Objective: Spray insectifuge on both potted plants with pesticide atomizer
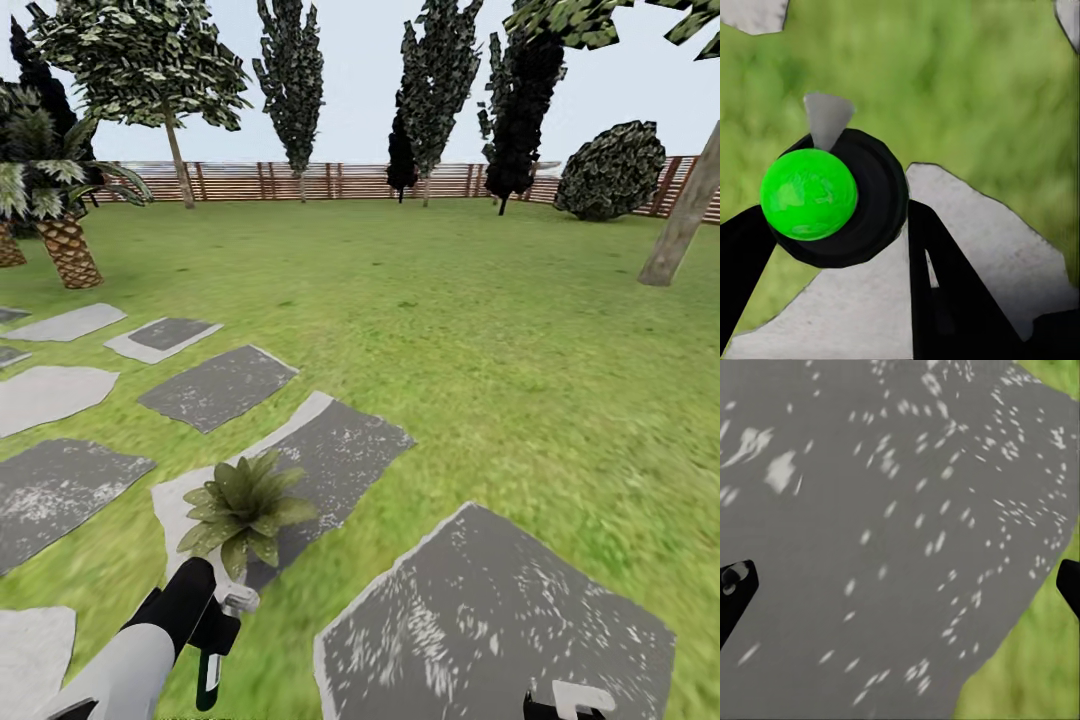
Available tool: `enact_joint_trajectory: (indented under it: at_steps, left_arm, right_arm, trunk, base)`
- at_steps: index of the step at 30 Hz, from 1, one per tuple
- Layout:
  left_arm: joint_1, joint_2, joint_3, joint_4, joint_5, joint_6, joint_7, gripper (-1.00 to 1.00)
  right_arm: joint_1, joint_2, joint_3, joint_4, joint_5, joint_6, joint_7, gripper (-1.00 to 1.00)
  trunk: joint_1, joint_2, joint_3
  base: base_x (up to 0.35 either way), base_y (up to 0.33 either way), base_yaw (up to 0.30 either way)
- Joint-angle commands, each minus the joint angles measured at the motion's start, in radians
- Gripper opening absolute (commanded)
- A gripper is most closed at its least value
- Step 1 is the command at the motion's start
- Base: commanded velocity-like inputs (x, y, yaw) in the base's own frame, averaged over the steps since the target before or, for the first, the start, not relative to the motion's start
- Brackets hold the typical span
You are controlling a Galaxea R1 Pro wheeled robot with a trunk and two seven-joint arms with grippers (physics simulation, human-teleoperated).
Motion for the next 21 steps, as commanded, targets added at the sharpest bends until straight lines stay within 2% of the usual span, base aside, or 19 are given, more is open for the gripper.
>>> enact_joint_trajectory:
  at_steps: [1,12,21]
  left_arm:
    - [-0.001,-0.001,0.008,-0.002,-0.011,0.003,-0.008,-1.00]
    - [-0.001,0.000,0.009,-0.003,-0.011,0.003,-0.009,-1.00]
    - [-0.001,0.000,0.013,-0.004,-0.011,0.003,-0.009,-1.00]
  right_arm:
    - [0.000,0.000,-0.007,0.001,0.011,-0.003,-0.003,1.00]
    - [0.000,0.000,-0.008,0.001,0.011,-0.003,-0.002,1.00]
    - [0.000,0.000,-0.008,0.001,0.011,-0.003,-0.002,1.00]
  trunk:
    - [0.000,0.000,-0.001]
    - [0.000,0.000,-0.001]
    - [0.000,0.000,-0.001]
  base:
    - [0.084,-0.272,0.276]
    - [0.106,-0.272,0.273]
    - [0.151,-0.264,0.038]
